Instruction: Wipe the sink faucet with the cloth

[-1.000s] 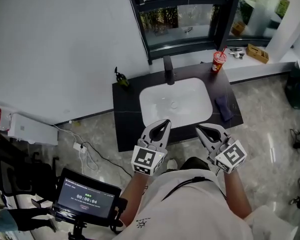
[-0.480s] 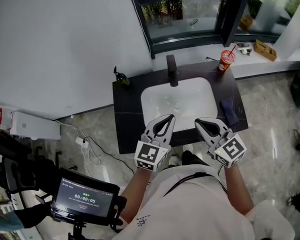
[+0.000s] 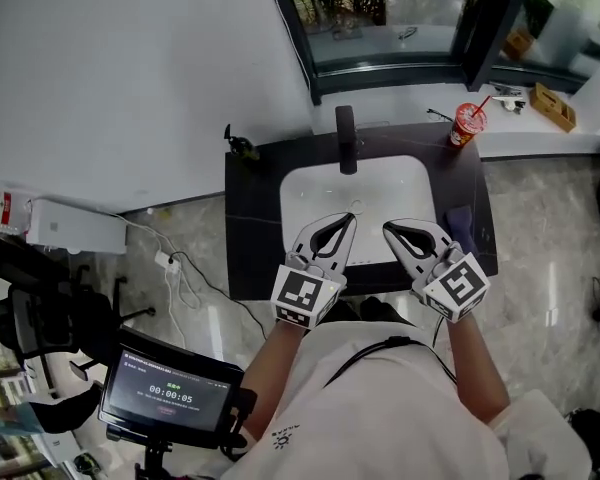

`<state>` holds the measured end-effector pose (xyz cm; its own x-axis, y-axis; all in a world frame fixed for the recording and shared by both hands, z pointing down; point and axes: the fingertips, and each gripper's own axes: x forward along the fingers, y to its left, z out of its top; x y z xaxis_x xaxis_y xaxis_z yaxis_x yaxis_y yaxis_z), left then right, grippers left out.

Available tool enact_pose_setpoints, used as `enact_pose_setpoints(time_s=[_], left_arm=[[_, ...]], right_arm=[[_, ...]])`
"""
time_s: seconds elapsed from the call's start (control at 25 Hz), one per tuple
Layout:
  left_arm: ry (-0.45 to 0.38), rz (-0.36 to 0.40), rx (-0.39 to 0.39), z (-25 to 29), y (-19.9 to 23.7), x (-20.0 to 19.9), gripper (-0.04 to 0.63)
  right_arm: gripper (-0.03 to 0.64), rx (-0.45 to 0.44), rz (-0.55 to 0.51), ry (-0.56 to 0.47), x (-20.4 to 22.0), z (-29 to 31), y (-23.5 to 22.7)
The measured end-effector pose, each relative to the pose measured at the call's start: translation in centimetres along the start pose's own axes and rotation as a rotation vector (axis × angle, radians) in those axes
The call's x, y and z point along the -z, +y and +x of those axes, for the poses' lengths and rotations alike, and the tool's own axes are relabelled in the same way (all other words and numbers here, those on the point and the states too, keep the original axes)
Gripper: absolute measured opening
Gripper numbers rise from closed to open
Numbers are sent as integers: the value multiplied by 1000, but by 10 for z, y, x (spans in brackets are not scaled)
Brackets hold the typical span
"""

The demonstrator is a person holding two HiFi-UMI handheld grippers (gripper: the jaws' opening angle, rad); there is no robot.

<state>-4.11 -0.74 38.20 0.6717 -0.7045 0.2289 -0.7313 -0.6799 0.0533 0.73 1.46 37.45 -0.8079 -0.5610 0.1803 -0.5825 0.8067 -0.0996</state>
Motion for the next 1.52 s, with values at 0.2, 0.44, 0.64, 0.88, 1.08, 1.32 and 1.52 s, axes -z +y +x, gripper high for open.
enact_pose_setpoints(time_s=[0.2,0.44,0.64,0.88,1.08,1.32,1.52], left_arm=[[19,-5,-12,28,2,11,-5],[41,9,49,48,5,14,-5],[71,33,151,71,-10,23,-5],[134,74,376,108,-69,42,-5],[174,109,543,139,-121,65,-5],[231,134,665,162,-163,94,-5],[282,152,724,183,-179,122,-5]], right_arm=[[5,-10,9,-15,7,2,-25],[5,58,39,-28,7,2,-41],[5,165,69,-23,21,-16,-58],[5,403,162,18,62,-75,-84],[5,640,259,79,119,-128,-111],[77,756,289,243,184,-156,-137],[172,719,302,392,239,-149,-161]])
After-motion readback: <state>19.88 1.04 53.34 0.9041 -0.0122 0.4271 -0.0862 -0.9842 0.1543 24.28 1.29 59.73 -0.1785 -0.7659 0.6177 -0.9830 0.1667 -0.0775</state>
